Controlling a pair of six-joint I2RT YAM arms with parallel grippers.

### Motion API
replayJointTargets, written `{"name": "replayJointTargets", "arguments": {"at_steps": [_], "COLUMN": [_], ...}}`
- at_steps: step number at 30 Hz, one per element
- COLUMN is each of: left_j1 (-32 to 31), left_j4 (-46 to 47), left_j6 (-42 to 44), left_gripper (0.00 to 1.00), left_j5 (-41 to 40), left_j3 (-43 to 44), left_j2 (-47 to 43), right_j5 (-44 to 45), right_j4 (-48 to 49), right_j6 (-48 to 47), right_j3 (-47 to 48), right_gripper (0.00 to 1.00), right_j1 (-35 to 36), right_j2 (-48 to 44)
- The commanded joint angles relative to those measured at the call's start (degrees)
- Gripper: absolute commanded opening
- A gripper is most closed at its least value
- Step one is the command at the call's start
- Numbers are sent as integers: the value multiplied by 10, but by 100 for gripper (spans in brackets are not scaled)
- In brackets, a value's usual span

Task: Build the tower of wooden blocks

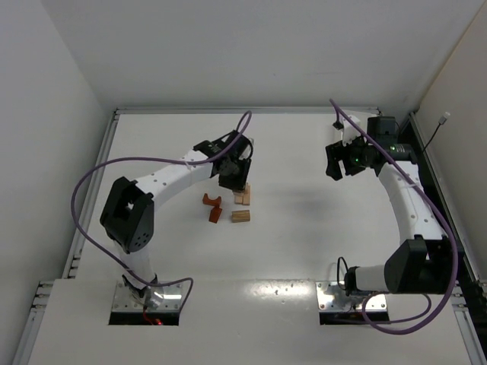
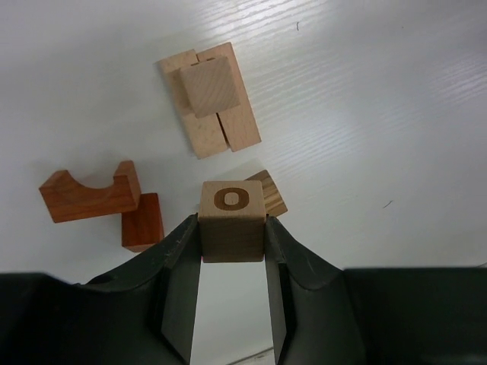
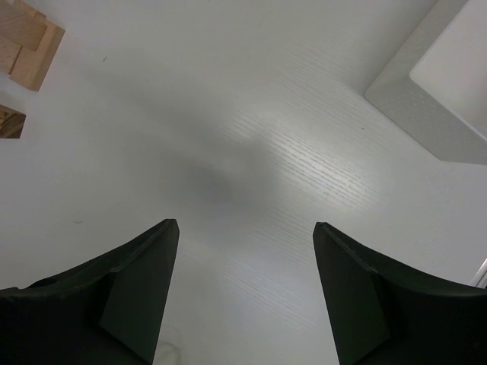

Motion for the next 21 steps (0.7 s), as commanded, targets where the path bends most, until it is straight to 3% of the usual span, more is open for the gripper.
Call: {"name": "replayJointTargets", "arguments": {"at_steps": [1, 21], "left_j1": [-19, -45], "left_j4": [-7, -13], "left_j6": [-71, -97], "left_gripper": [0, 0], "left_j5": [-3, -103], "left_j3": [15, 67], "left_j2": [15, 122], "right_j5": [-14, -4], "right_j4": [18, 13], "right_j6": [11, 11], "right_j3": [-3, -25], "right_gripper": [69, 69], "right_j1": [2, -4], "right_j2": [-25, -59]}}
